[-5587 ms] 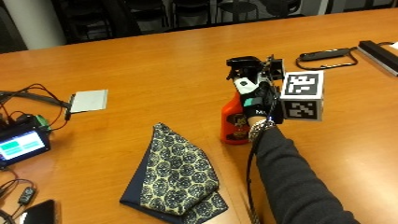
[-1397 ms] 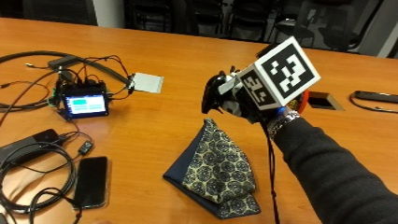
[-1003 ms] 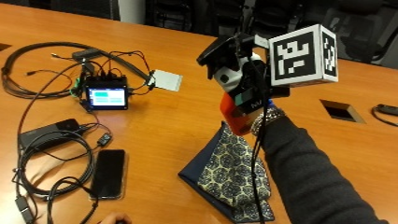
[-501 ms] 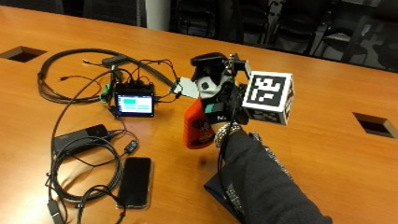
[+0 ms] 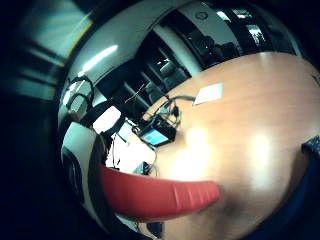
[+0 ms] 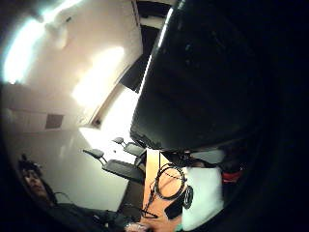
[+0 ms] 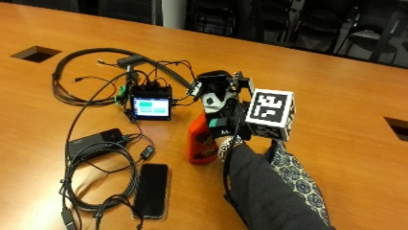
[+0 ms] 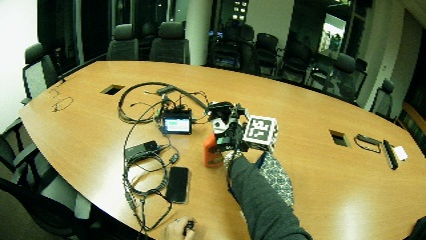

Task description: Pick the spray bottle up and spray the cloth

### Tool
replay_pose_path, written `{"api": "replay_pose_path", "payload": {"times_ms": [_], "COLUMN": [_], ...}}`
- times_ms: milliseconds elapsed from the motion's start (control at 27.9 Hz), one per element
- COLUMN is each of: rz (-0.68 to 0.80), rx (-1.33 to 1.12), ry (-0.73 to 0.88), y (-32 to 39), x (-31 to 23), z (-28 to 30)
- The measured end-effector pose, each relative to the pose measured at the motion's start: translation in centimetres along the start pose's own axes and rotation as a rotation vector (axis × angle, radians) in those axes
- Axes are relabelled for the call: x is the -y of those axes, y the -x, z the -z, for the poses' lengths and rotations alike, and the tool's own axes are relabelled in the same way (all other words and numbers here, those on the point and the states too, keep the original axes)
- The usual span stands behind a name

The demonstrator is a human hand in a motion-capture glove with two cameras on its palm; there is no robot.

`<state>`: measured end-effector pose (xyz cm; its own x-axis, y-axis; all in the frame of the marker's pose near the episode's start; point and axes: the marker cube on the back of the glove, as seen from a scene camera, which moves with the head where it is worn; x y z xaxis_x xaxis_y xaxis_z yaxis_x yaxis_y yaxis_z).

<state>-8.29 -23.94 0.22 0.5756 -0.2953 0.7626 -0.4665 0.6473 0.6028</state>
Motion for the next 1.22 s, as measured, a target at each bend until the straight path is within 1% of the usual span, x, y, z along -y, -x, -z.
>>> {"api": "replay_pose_path", "payload": {"times_ms": [394, 537, 752, 931, 1218], "rz": [0.087, 0.108, 0.076, 0.013, -0.058], "rx": [0.064, 0.076, 0.074, 0.050, 0.053], "ry": [-0.056, -0.069, -0.060, -0.027, 0.124], "y": [6.2, 6.8, 5.6, 4.8, 6.4], "x": [2.8, 3.3, 2.7, 1.6, 1.1], "z": [1.2, 2.0, 1.7, 0.8, -2.5]}}
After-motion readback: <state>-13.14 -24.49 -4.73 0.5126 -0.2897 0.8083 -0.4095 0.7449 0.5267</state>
